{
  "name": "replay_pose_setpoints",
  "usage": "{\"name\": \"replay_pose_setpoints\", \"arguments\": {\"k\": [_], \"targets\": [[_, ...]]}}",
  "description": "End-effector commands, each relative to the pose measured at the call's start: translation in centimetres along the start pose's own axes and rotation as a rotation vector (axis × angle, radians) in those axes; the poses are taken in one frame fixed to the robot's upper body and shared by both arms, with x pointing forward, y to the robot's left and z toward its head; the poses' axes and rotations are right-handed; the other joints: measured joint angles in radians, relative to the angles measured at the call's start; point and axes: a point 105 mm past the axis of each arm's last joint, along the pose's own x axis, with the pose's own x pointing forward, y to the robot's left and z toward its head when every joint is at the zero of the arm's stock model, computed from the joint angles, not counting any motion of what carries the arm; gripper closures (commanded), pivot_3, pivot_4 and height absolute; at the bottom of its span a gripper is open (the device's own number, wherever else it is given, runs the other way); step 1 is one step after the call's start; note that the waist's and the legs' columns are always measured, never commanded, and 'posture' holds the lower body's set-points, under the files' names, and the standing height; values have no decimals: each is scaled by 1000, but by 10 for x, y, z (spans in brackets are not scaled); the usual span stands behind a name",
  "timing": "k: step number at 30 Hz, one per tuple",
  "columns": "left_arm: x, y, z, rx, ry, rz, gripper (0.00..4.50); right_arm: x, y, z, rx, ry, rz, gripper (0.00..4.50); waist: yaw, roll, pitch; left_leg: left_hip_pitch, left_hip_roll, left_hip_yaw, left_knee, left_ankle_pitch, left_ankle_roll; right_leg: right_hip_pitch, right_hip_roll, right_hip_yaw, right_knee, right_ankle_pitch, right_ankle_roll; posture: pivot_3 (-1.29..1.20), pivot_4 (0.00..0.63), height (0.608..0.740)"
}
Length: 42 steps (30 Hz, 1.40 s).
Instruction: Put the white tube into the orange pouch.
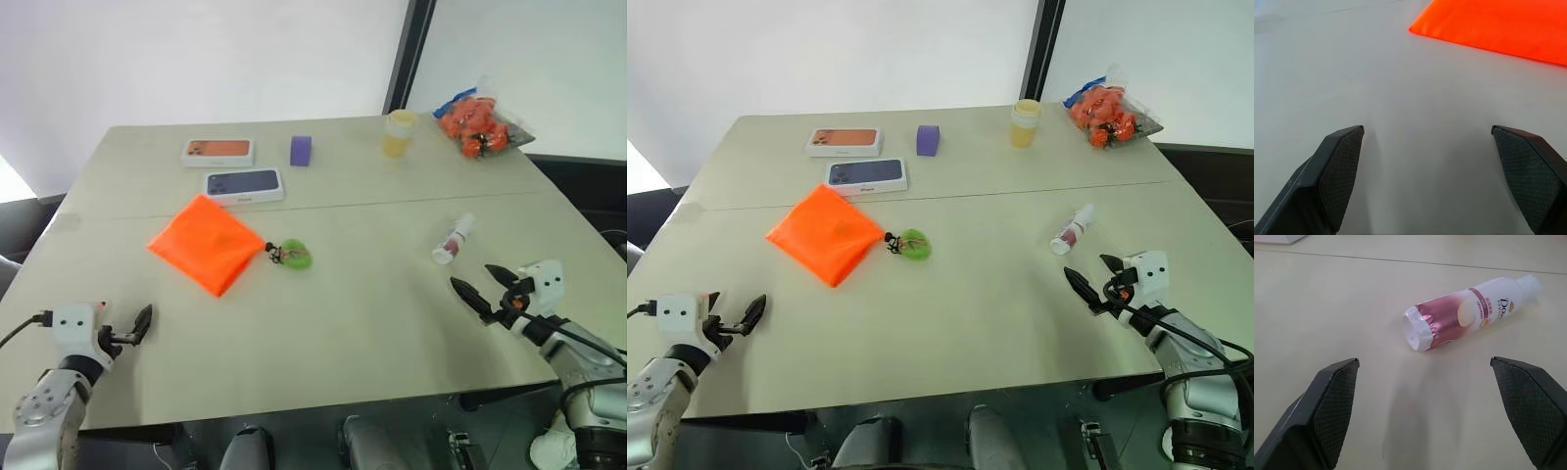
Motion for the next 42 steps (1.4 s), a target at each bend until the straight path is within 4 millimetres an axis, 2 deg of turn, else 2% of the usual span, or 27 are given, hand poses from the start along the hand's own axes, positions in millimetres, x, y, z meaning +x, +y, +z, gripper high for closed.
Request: {"name": "replay_pose_setpoints", "arguments": {"k": [1,10,13,16,20,25,29,32,42], "targets": [[-1,5,15,33,-44,9,44,-2,-1,11,-17,-51,-9,0,0,0,0,0,0,0,0,0,0,0,0,0,0,0,0,0,150,723],[2,-10,23,67,-63,-42,44,5,3,15,-17,-64,6,0,0,0,0,0,0,0,0,0,0,1,0,0,0,0,0,0,150,723],[4,-25,38,82,-115,-83,44,12,9,23,-23,-88,32,0,-1,0,0,0,0,0,0,0,0,1,0,0,0,0,0,0,150,723],[5,-61,56,131,-166,-215,44,24,27,43,-34,-144,108,0,0,0,0,0,0,0,1,0,0,1,0,0,0,0,0,0,150,723],[6,-99,68,244,-194,-361,44,30,60,56,-36,-169,232,0,2,0,0,0,0,0,1,0,0,4,1,0,1,0,0,0,150,723],[20,-133,77,470,-196,-387,44,35,122,59,-71,-155,455,0,3,0,0,-1,0,-1,0,0,0,3,2,0,5,0,1,0,150,723],[38,-138,83,599,-190,-251,44,40,158,59,-108,-158,565,0,0,-1,0,1,0,-1,2,0,0,3,3,0,9,0,1,0,150,723],[48,-141,82,649,-166,-188,44,43,174,62,-108,-176,607,0,0,-2,1,1,0,-2,4,0,0,2,4,0,11,0,2,0,150,723],[67,-143,86,702,-173,-115,44,47,185,58,-96,-179,624,0,9,-3,0,0,0,-3,3,0,0,2,4,-1,12,0,2,0,150,723]]}}
